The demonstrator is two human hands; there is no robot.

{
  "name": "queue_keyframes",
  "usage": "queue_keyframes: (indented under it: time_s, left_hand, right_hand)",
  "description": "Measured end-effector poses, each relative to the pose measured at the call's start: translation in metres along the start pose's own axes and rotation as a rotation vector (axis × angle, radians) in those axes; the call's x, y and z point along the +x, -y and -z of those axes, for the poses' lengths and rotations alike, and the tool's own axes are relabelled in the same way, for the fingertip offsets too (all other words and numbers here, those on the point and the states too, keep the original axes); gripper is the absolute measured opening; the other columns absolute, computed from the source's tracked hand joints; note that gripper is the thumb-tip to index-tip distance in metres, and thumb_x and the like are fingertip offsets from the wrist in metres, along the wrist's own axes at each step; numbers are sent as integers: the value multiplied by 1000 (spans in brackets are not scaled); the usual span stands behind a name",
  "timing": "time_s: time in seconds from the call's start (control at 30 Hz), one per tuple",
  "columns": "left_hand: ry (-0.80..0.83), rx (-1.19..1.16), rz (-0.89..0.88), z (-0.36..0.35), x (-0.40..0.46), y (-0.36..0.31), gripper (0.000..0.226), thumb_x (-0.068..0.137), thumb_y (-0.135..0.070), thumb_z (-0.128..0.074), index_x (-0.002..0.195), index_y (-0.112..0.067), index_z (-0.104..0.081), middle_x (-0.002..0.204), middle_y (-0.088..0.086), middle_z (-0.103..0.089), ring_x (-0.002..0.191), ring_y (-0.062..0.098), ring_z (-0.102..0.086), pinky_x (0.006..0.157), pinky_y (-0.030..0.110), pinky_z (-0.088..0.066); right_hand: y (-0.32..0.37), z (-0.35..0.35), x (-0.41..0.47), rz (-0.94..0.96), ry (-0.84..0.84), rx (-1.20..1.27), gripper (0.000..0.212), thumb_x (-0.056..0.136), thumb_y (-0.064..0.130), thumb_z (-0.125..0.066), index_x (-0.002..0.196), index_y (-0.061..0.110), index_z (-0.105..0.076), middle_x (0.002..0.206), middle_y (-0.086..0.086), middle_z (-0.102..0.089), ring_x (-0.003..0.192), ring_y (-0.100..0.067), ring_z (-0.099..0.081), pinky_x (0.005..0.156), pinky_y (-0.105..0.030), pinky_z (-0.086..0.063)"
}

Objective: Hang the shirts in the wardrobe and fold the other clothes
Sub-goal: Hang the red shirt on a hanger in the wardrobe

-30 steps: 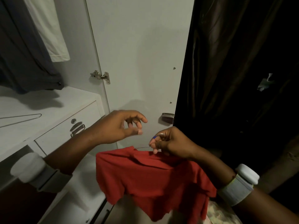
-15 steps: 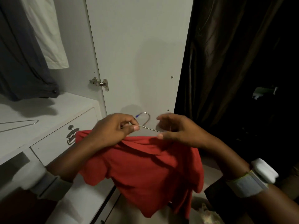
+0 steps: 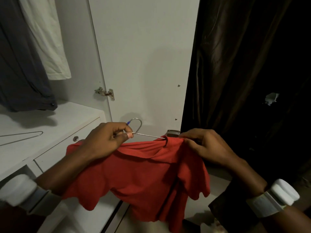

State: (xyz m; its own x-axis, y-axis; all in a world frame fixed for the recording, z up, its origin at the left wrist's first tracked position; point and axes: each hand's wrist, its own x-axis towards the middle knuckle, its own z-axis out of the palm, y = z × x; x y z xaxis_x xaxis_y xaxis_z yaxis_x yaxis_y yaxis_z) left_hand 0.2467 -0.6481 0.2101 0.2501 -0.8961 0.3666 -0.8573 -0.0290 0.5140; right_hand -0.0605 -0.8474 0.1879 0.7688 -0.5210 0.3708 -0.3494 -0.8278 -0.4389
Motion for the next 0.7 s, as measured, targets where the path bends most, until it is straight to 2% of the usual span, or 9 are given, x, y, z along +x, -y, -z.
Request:
queue_keyframes:
  time_s: [0.1, 0.2, 0.27, 0.37, 0.43, 0.5, 0.6, 0.63, 0.7]
  left_hand:
    - [7, 32, 4, -4, 1, -2, 30, 85, -64, -55, 97, -41, -71, 74, -5, -68, 69, 16, -64, 72, 42, -53]
    - [23, -8, 15, -4, -1, 1, 34, 85, -64, -55, 100, -39, -72, 79, -7, -71, 75, 16, -67, 76, 45, -55]
    - [70, -19, 14, -2, -5, 5, 33, 87, -62, -52, 101, -38, -70, 83, -9, -72, 79, 14, -68, 79, 46, -56]
    - [207, -34, 25, -2, -10, 3, 26, 90, -54, -50, 96, -36, -68, 87, -18, -72, 81, 4, -66, 82, 41, -53]
    - [220, -148, 33, -5, -11, 0, 22, 89, -48, -52, 91, -31, -67, 81, -15, -69, 75, 4, -61, 79, 40, -47]
    - [191, -227, 60, -6, -8, -7, 18, 87, -42, -52, 86, -29, -65, 79, -11, -66, 74, 8, -59, 78, 40, -44]
    - [202, -291, 84, -8, -3, -17, 11, 84, -44, -53, 78, -39, -61, 78, -22, -62, 74, -2, -56, 76, 30, -40]
    - [208, -291, 79, -8, -2, -17, 15, 82, -51, -56, 78, -37, -60, 82, -20, -61, 78, 0, -58, 78, 32, -43]
    - [217, -245, 52, -5, -2, -15, 38, 77, -62, -71, 76, -28, -54, 90, -14, -63, 92, 12, -67, 83, 39, -50]
  right_hand:
    - [16, -5, 6, -9, 0, 9, 46, 87, 69, -63, 128, 49, -67, 116, 29, -70, 102, 9, -65, 86, -29, -57]
    - [19, -17, 12, 3, -2, 45, 22, 89, 50, -74, 110, 43, -73, 101, 25, -74, 94, 4, -69, 83, -37, -59]
    - [18, -21, 16, -6, -34, 206, 4, 94, 32, -74, 96, 32, -77, 91, 19, -76, 86, 1, -71, 78, -36, -59]
    - [26, -18, 25, -88, -127, 562, 20, 102, 12, -64, 83, 17, -69, 71, 6, -65, 61, -5, -58, 58, -24, -45]
    - [34, -16, 33, -135, -190, 655, 22, 106, 13, -56, 85, 15, -61, 66, -1, -52, 54, -6, -46, 50, -21, -36]
    - [39, -18, 42, -192, -254, 679, 22, 107, 14, -53, 86, 18, -58, 62, 0, -46, 49, -6, -39, 46, -23, -31]
    - [40, -20, 57, -231, -286, 583, 19, 106, 23, -55, 88, 24, -61, 66, 5, -56, 54, -8, -48, 55, -27, -40]
    - [36, -19, 62, -234, -250, 453, 16, 104, 29, -55, 91, 26, -64, 73, 8, -64, 63, -9, -58, 63, -31, -47]
    - [24, -11, 67, -262, -185, 164, 17, 101, 41, -53, 102, 31, -66, 93, 12, -74, 90, -13, -69, 82, -39, -55]
